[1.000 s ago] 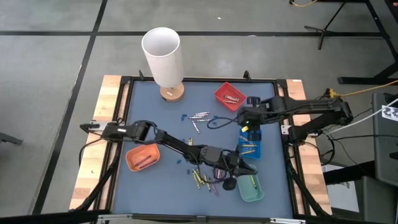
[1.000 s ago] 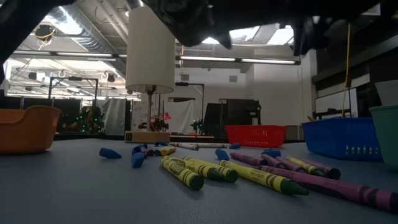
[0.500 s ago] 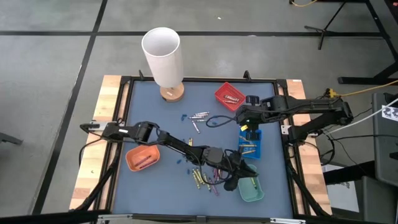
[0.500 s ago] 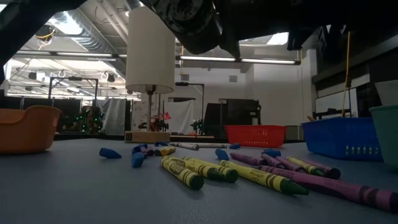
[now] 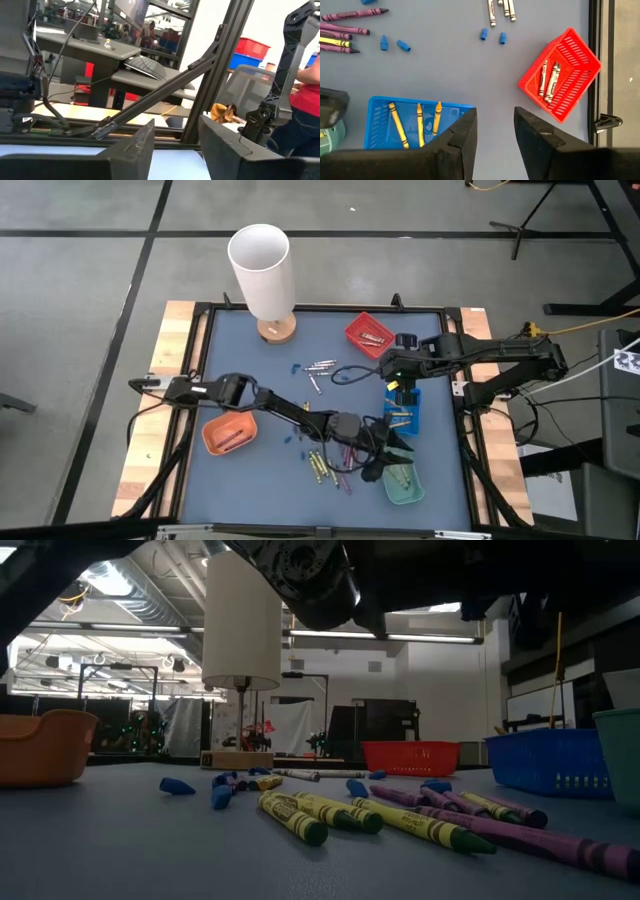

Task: Sort crayons
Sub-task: Put the grey crayon into the red bin

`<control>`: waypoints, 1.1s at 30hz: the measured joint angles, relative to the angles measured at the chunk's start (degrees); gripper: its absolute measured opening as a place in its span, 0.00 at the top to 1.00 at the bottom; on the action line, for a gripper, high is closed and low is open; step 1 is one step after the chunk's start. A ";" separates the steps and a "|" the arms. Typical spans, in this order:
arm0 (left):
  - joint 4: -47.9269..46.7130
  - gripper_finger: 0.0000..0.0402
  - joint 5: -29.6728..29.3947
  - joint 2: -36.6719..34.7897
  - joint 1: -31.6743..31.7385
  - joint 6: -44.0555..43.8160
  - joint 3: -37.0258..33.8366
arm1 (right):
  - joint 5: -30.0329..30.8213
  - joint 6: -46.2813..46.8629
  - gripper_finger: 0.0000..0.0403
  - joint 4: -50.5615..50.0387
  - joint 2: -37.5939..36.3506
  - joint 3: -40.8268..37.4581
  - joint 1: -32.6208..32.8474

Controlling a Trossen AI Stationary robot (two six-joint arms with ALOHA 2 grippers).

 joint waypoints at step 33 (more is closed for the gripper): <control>-86.58 0.75 0.83 -19.70 16.18 28.19 0.07 | 0.00 0.00 0.69 -2.51 0.02 -0.07 -0.04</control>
